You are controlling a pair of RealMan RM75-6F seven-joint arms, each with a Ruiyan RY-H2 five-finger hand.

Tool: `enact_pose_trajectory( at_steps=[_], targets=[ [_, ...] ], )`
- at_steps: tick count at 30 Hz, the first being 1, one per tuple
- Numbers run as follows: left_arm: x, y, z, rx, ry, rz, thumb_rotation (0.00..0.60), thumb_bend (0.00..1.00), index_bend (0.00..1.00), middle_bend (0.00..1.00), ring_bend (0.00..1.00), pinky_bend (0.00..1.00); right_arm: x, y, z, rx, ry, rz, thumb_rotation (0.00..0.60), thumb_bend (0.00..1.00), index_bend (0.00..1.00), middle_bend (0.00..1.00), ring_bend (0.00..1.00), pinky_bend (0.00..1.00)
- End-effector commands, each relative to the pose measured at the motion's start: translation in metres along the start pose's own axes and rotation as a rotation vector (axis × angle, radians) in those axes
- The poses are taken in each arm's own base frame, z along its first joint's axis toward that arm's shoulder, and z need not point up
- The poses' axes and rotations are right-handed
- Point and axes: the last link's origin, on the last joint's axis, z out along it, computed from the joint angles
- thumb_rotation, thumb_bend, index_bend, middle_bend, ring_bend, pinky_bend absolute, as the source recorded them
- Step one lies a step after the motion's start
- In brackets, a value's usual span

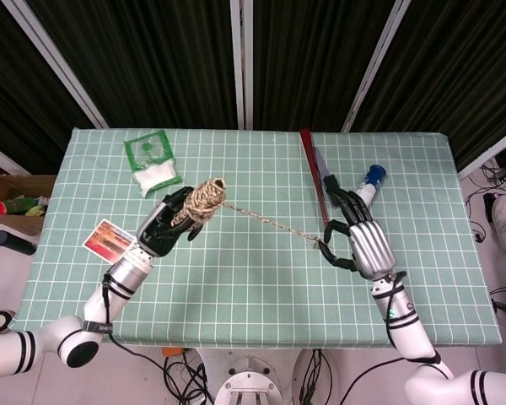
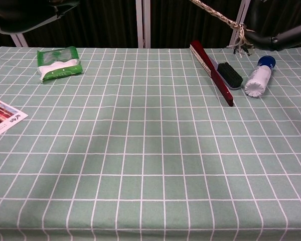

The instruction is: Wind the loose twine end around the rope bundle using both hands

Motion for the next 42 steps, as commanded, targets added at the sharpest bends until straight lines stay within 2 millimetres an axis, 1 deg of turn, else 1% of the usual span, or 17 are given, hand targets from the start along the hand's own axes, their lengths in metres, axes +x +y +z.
enact_pose_trajectory(
  at_steps=[1, 4, 6, 10, 15, 19, 23, 26, 30, 32, 35, 38, 42],
  targets=[
    [-0.001, -0.002, 0.001, 0.003, 0.014, 0.02, 0.6, 0.45, 0.81, 0.82, 0.7, 0.83, 0.0, 0.003, -0.013, 0.01, 0.0, 0.006, 0.6, 0.52, 1.0, 0.09, 0.0, 0.0],
    [0.0, -0.003, 0.001, 0.008, 0.041, 0.085, 0.6, 0.45, 0.81, 0.82, 0.7, 0.83, -0.002, -0.001, -0.021, 0.044, -0.002, 0.005, 0.6, 0.52, 1.0, 0.09, 0.0, 0.0],
    [0.001, -0.005, 0.002, 0.016, 0.066, 0.163, 0.6, 0.45, 0.81, 0.82, 0.7, 0.83, -0.002, -0.007, -0.026, 0.078, -0.01, 0.006, 0.6, 0.52, 1.0, 0.09, 0.0, 0.0],
    [-0.001, -0.01, 0.003, 0.023, 0.115, 0.3, 0.6, 0.45, 0.81, 0.82, 0.7, 0.83, 0.003, -0.027, -0.03, 0.179, 0.006, -0.032, 0.6, 0.53, 1.0, 0.09, 0.0, 0.0],
    [-0.002, -0.016, 0.005, 0.023, 0.188, 0.472, 0.6, 0.45, 0.81, 0.82, 0.7, 0.83, 0.016, -0.067, -0.029, 0.341, 0.07, -0.089, 0.6, 0.52, 1.0, 0.09, 0.0, 0.0],
    [-0.004, -0.02, 0.007, 0.024, 0.228, 0.586, 0.6, 0.44, 0.81, 0.82, 0.7, 0.83, 0.027, -0.099, -0.022, 0.447, 0.118, -0.165, 0.6, 0.52, 1.0, 0.09, 0.0, 0.0],
    [-0.01, -0.025, 0.007, 0.02, 0.229, 0.688, 0.6, 0.45, 0.81, 0.82, 0.7, 0.83, 0.032, -0.128, -0.007, 0.509, 0.112, -0.208, 0.6, 0.52, 1.0, 0.09, 0.0, 0.0],
    [-0.016, -0.029, 0.006, 0.007, 0.21, 0.781, 0.6, 0.44, 0.81, 0.82, 0.7, 0.83, 0.033, -0.149, 0.011, 0.533, 0.091, -0.224, 0.6, 0.52, 1.0, 0.09, 0.0, 0.0],
    [-0.024, -0.037, 0.004, 0.004, 0.158, 0.856, 0.6, 0.45, 0.81, 0.82, 0.7, 0.83, 0.034, -0.18, 0.043, 0.542, 0.067, -0.223, 0.6, 0.52, 1.0, 0.09, 0.0, 0.0],
    [-0.026, -0.04, 0.002, 0.012, 0.127, 0.862, 0.6, 0.45, 0.81, 0.82, 0.7, 0.83, 0.035, -0.193, 0.059, 0.534, 0.059, -0.226, 0.6, 0.52, 1.0, 0.09, 0.0, 0.0],
    [-0.027, -0.041, 0.001, 0.023, 0.077, 0.862, 0.6, 0.45, 0.81, 0.83, 0.7, 0.83, 0.036, -0.207, 0.08, 0.508, 0.047, -0.219, 0.6, 0.52, 1.0, 0.09, 0.0, 0.0],
    [-0.028, -0.042, -0.002, 0.036, 0.013, 0.825, 0.6, 0.44, 0.81, 0.82, 0.7, 0.83, 0.036, -0.214, 0.097, 0.469, 0.042, -0.214, 0.6, 0.52, 1.0, 0.09, 0.0, 0.0],
    [-0.027, -0.041, -0.006, 0.058, -0.078, 0.758, 0.6, 0.44, 0.81, 0.82, 0.7, 0.83, 0.035, -0.212, 0.115, 0.397, 0.035, -0.188, 0.6, 0.52, 1.0, 0.09, 0.0, 0.0]
  ],
)
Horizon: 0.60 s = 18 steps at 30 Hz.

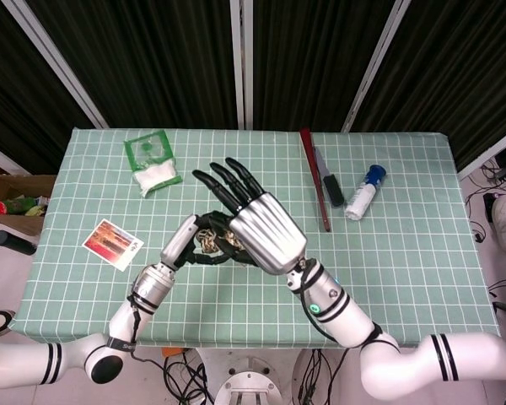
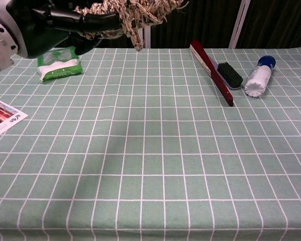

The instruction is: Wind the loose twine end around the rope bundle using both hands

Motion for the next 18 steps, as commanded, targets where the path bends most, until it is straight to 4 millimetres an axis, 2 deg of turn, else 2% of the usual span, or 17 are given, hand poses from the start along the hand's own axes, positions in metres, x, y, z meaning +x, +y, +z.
enact_pose_trajectory(
  at_steps=[1, 9, 18],
  targets=[
    [0.001, -0.001, -0.007, -0.005, -0.119, -0.073, 0.6, 0.45, 0.81, 0.82, 0.7, 0.83, 0.001, -0.001, 0.026, -0.043, 0.006, 0.017, 0.6, 0.52, 1.0, 0.09, 0.0, 0.0],
    [0.008, -0.001, -0.013, -0.01, -0.312, -0.281, 0.6, 0.45, 0.81, 0.82, 0.7, 0.83, -0.007, 0.028, 0.026, -0.168, -0.019, 0.116, 0.6, 0.52, 1.0, 0.09, 0.0, 0.0],
    [0.013, -0.003, -0.009, -0.024, -0.396, -0.426, 0.6, 0.45, 0.81, 0.82, 0.7, 0.83, -0.013, 0.051, 0.012, -0.23, -0.03, 0.198, 0.6, 0.53, 1.0, 0.09, 0.0, 0.0]
  ],
)
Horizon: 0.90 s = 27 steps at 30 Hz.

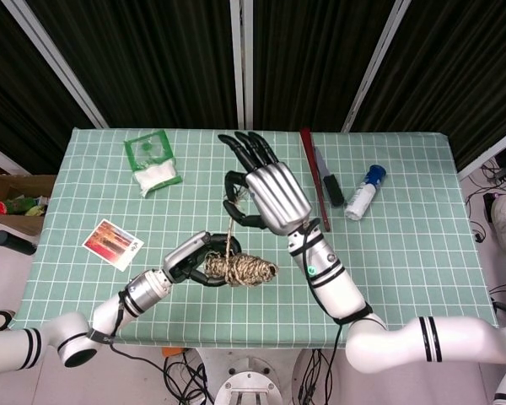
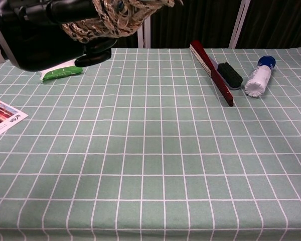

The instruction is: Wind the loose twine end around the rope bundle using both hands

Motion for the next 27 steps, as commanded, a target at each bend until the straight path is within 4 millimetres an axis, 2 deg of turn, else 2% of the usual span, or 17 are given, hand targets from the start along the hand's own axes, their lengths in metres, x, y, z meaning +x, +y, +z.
enact_pose_trajectory(
  at_steps=[1, 12, 27],
  targets=[
    [0.007, 0.0, 0.0, 0.002, -0.045, -0.045, 0.6, 0.45, 0.81, 0.82, 0.7, 0.83, -0.001, 0.014, -0.006, -0.034, -0.006, 0.03, 0.6, 0.53, 1.0, 0.09, 0.0, 0.0],
    [0.016, 0.0, 0.001, -0.001, -0.031, -0.227, 0.6, 0.45, 0.81, 0.82, 0.7, 0.83, -0.02, 0.051, -0.027, -0.107, -0.043, 0.172, 0.6, 0.53, 1.0, 0.08, 0.0, 0.0],
    [0.031, 0.002, 0.005, 0.015, 0.006, -0.317, 0.6, 0.46, 0.81, 0.83, 0.7, 0.83, -0.048, 0.072, -0.05, -0.139, -0.087, 0.274, 0.6, 0.53, 1.0, 0.09, 0.0, 0.0]
  ],
)
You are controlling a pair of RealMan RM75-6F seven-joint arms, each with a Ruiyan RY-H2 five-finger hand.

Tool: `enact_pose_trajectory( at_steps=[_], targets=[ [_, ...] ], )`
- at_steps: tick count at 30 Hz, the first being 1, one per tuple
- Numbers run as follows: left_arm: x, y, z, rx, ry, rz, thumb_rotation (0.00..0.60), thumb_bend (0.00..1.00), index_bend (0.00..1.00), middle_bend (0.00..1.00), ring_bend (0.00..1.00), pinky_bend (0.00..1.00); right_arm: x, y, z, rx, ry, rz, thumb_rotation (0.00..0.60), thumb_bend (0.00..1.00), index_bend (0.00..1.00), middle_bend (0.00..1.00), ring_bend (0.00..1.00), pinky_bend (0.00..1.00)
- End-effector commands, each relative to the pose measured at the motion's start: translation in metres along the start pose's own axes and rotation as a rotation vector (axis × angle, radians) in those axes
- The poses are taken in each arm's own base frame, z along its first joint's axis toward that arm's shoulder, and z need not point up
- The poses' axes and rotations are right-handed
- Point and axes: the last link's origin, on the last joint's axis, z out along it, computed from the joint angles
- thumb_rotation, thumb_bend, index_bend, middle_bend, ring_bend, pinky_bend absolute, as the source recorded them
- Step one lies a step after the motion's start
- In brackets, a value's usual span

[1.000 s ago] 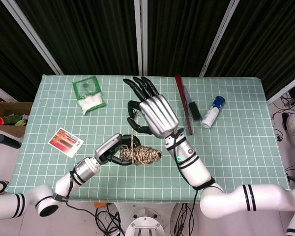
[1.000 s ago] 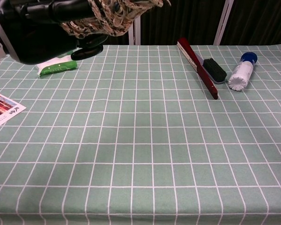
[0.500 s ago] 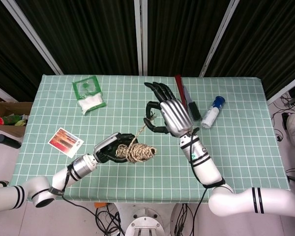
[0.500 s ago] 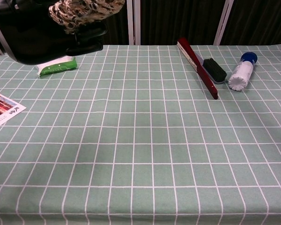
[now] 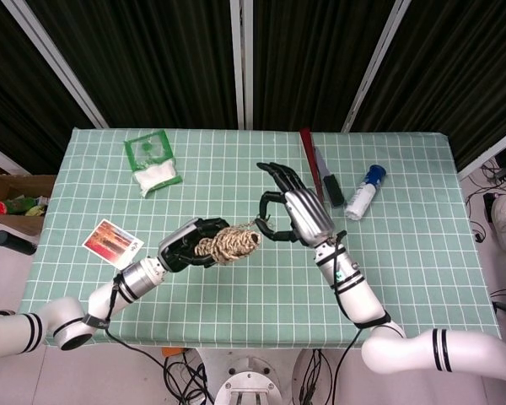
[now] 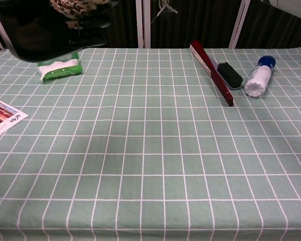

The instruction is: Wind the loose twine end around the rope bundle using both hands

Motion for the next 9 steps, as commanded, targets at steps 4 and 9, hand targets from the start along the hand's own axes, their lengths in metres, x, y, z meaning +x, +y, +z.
enact_pose_trajectory(
  at_steps=[4, 9],
  targets=[
    [0.005, 0.002, 0.001, 0.011, 0.013, -0.001, 0.6, 0.46, 0.81, 0.83, 0.71, 0.83, -0.006, 0.012, -0.005, -0.014, -0.009, 0.045, 0.6, 0.51, 1.0, 0.09, 0.0, 0.0],
    [0.006, 0.004, 0.001, 0.01, 0.026, -0.009, 0.6, 0.46, 0.81, 0.83, 0.71, 0.83, -0.005, 0.024, -0.013, -0.019, -0.036, 0.037, 0.6, 0.25, 0.52, 0.02, 0.0, 0.0]
  ],
)
